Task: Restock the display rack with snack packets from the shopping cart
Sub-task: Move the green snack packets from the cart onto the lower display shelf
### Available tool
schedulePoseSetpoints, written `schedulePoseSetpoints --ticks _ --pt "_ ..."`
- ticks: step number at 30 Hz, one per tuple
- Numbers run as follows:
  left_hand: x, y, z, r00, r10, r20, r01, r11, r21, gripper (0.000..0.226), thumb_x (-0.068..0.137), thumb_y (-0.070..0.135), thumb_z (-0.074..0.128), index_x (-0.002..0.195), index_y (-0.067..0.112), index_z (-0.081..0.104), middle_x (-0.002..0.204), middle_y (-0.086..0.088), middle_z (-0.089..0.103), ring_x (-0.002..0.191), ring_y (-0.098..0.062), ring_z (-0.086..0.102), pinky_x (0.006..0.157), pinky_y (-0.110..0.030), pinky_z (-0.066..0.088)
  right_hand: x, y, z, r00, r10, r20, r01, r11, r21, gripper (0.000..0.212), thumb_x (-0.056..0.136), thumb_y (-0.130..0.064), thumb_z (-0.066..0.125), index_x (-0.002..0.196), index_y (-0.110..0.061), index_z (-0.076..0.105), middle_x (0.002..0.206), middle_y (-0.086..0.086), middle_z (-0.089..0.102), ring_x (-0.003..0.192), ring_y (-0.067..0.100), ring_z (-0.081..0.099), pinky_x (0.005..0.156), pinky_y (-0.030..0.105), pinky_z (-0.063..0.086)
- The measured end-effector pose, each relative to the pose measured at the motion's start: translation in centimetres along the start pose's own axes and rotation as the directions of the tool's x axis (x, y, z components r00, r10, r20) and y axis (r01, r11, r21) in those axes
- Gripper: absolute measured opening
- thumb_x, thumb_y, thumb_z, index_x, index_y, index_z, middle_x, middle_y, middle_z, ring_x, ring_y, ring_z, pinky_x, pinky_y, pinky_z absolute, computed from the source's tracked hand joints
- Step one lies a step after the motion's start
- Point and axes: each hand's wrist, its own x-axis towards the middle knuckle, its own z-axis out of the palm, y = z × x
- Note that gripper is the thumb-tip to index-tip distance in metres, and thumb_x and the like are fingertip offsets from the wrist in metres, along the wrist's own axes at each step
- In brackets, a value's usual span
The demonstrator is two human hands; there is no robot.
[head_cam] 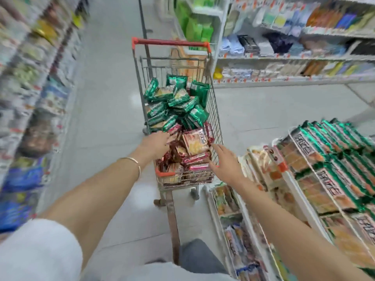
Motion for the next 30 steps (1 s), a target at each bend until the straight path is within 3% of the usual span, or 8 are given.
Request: schedulePoseSetpoints --ticks 6,11,16,19,21,23,26,30 --pt "3.3 -5.5 -1.8 0.973 -0.229 -0.002 0.225 0.959 -0.17 0.028 0.092 0.018 0.052 0.114 0.014 0.068 0.122 -0.013 0.065 0.114 -0.032 0.059 0.094 -0.037 0.05 8.7 0.0 2.2 0.984 -0.007 0.179 -0.002 0.999 0.052 0.071 0.092 -0.025 0.061 0.154 -0.026 0.024 0.141 0.009 0.054 0.096 0.022 0.066 0.093 0.046 0.054" --pt "7.8 -7.7 -3.8 0.928 -0.371 -0.012 0.347 0.88 -0.325 0.025 0.095 0.018 0.053 0.115 0.014 0.068 0.125 -0.009 0.065 0.115 -0.029 0.058 0.096 -0.034 0.046 18.1 0.9 2.3 0.973 -0.024 0.231 -0.005 0.992 0.125 0.065 0.096 -0.024 0.059 0.153 -0.018 0.029 0.153 0.006 0.042 0.131 0.025 0.05 0.109 0.042 0.043" --pt "12.5 -8.5 -5.7 0.85 -0.526 -0.038 0.435 0.739 -0.515 0.021 0.094 0.011 0.059 0.111 0.007 0.071 0.117 -0.011 0.07 0.107 -0.026 0.062 0.092 -0.029 0.045 29.5 -0.9 0.8 0.96 0.047 0.277 -0.143 0.931 0.337 0.059 0.096 -0.025 0.059 0.15 -0.014 0.036 0.142 0.011 0.052 0.071 0.016 0.062 0.064 0.031 0.053" --pt "14.4 -8.5 -6.8 0.806 -0.591 -0.04 0.455 0.661 -0.597 0.021 0.095 0.01 0.058 0.111 0.006 0.07 0.115 -0.011 0.069 0.105 -0.026 0.063 0.087 -0.028 0.045 36.2 -3.7 0.4 0.901 0.191 0.389 -0.397 0.723 0.565 0.051 0.097 -0.026 0.059 0.141 -0.004 0.046 0.122 0.016 0.06 0.084 0.02 0.062 0.077 0.035 0.053" --pt "15.2 -8.6 -7.5 0.79 -0.613 -0.028 0.459 0.621 -0.635 0.02 0.096 0.009 0.056 0.111 0.007 0.07 0.114 -0.01 0.068 0.1 -0.024 0.064 0.078 -0.025 0.045 39.6 -5.3 1.1 0.83 0.213 0.515 -0.545 0.503 0.671 0.047 0.097 -0.025 0.057 0.138 -0.004 0.049 0.121 0.018 0.061 0.08 0.015 0.061 0.069 0.028 0.053" --pt "16.0 -8.7 -8.1 0.775 -0.632 -0.009 0.461 0.576 -0.675 0.018 0.098 0.009 0.055 0.109 0.007 0.068 0.111 -0.008 0.067 0.094 -0.022 0.066 0.066 -0.023 0.045 41.9 -6.4 2.3 0.78 0.255 0.572 -0.622 0.424 0.659 0.053 0.097 -0.034 0.06 0.139 -0.005 0.048 0.098 0.012 0.062 0.09 0.018 0.069 0.063 0.025 0.054" --pt "17.2 -8.9 -8.8 0.747 -0.665 0.027 0.468 0.496 -0.732 0.016 0.099 0.009 0.053 0.107 0.01 0.067 0.112 -0.006 0.065 0.095 -0.02 0.067 0.072 -0.028 0.05 44.3 -6.8 4.6 0.752 0.307 0.583 -0.641 0.545 0.54 0.062 0.093 -0.052 0.06 0.135 -0.007 0.046 0.088 0.006 0.056 0.084 0.018 0.074 0.033 0.016 0.038" --pt "19.0 -8.3 -9.1 0.729 -0.679 0.086 0.457 0.39 -0.8 0.015 0.098 0.009 0.053 0.101 0.014 0.066 0.107 -0.002 0.064 0.09 -0.016 0.065 0.08 -0.031 0.051 46.6 -5.4 6.5 0.799 0.299 0.522 -0.567 0.664 0.488 0.041 0.091 -0.027 0.071 0.117 0.003 0.061 0.102 0.017 0.071 0.054 0.015 0.07 0.038 0.023 0.048"
